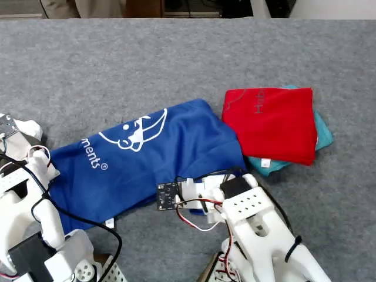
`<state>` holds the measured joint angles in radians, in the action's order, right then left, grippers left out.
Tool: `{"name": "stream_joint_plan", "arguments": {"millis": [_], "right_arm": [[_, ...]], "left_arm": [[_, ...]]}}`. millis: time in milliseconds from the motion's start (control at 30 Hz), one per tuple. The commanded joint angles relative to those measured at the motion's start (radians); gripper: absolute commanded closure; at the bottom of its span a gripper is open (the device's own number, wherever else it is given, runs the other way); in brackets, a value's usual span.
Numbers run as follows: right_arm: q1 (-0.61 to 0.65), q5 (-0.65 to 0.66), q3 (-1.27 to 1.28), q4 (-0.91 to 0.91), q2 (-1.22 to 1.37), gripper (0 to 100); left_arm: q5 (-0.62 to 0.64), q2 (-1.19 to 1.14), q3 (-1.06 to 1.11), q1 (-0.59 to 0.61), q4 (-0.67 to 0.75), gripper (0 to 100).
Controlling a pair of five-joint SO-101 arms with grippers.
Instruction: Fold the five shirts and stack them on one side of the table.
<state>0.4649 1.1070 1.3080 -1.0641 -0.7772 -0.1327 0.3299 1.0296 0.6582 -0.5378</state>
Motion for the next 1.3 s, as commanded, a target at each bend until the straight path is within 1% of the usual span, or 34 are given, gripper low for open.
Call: {"name": "stream_joint_plan", "arguments": {"millis": [0, 100, 200, 300, 467, 567, 800, 867, 1000, 1267], "right_arm": [[0.001, -0.009, -0.088, -0.094, -0.035, 88.0], [0.002, -0.006, -0.182, -0.195, -0.035, 89.4], [0.002, -0.006, -0.26, -0.242, -0.035, 89.4], [0.002, -0.006, -0.28, -0.213, -0.027, 89.0], [0.002, -0.006, -0.166, -0.049, -0.012, 89.0], [0.002, -0.006, -0.128, -0.002, 0.062, 89.0], [0.001, -0.008, -0.13, 0.078, 0.265, 89.3], [0.001, -0.011, -0.15, 0.069, 0.294, 89.6], [0.004, -0.008, -0.208, 0.009, 0.297, 95.6], [0.007, -0.008, -0.266, -0.057, 0.297, 96.1]], "left_arm": [[0.002, 0.025, 0.002, -0.008, 0.011, 98], [0.002, 0.025, 0.002, -0.008, 0.011, 98], [0.002, 0.025, 0.002, -0.008, 0.011, 98], [0.002, 0.025, 0.002, -0.008, 0.011, 98], [0.002, 0.025, 0.002, -0.008, 0.011, 98], [0.002, 0.025, 0.002, -0.008, 0.011, 98], [0.0, 0.024, 0.0, -0.008, 0.011, 98], [0.0, 0.024, 0.0, -0.008, 0.011, 98], [0.0, 0.024, 0.0, -0.008, 0.011, 98], [0.0, 0.024, 0.0, -0.009, 0.012, 98]]}}
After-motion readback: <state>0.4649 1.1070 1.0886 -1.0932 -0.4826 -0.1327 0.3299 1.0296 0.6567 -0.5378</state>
